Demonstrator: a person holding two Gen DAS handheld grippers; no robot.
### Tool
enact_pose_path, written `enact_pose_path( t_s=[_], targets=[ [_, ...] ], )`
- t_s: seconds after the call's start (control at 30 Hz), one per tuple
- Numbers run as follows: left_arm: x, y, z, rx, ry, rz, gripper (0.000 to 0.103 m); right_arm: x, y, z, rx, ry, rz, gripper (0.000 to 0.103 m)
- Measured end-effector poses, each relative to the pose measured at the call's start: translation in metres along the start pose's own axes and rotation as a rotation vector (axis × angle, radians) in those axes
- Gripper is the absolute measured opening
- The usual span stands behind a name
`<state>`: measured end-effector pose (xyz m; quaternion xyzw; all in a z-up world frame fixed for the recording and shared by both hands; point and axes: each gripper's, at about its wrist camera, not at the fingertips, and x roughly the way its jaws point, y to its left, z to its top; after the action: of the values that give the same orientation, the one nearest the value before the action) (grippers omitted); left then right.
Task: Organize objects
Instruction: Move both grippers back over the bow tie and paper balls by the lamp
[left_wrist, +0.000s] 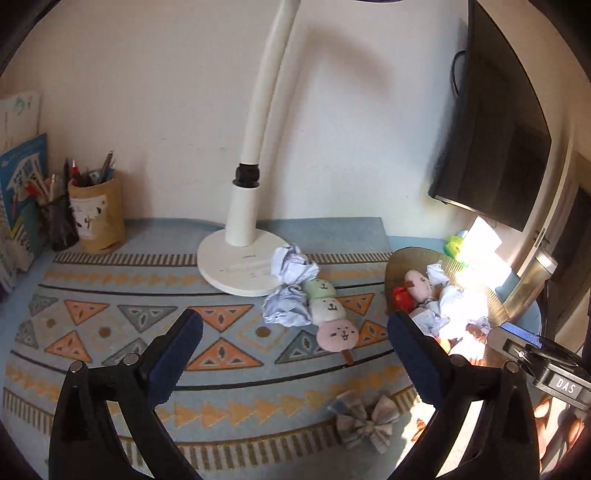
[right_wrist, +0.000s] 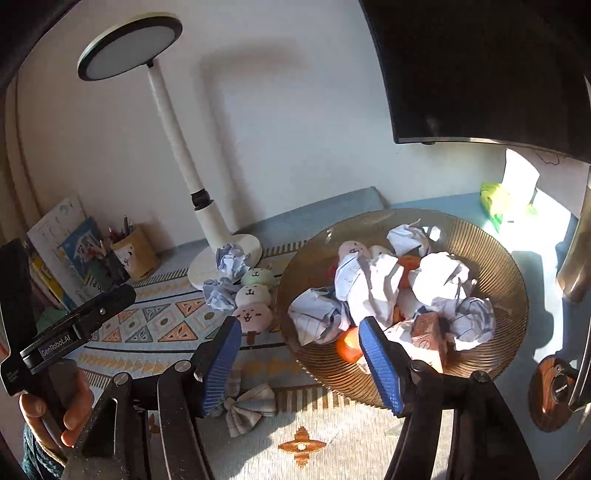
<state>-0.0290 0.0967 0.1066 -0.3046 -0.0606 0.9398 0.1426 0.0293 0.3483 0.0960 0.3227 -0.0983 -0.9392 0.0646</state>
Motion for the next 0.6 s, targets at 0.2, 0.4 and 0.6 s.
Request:
enact_pose_path(
  t_s=[0.2, 0.4, 0.6],
  targets=[
    [0.006, 0.054, -0.05, -0.027, 0.077, 0.151, 0.1, 0.053, 0.035, -0.051, -0.038, 0.137, 0.065, 0.065],
    [0.013, 0.065, -0.069, -0.057, 0.091, 0.169, 0.1, 0.077, 0.032, -0.067, -0.02, 0.174, 0.053, 0.065],
    [0.015, 0.055, -0.071, -0.004, 0.096, 0.185, 0.1, 0.082, 0.027, -0.065, -0.007, 0.187, 0.041, 0.065]
  ],
)
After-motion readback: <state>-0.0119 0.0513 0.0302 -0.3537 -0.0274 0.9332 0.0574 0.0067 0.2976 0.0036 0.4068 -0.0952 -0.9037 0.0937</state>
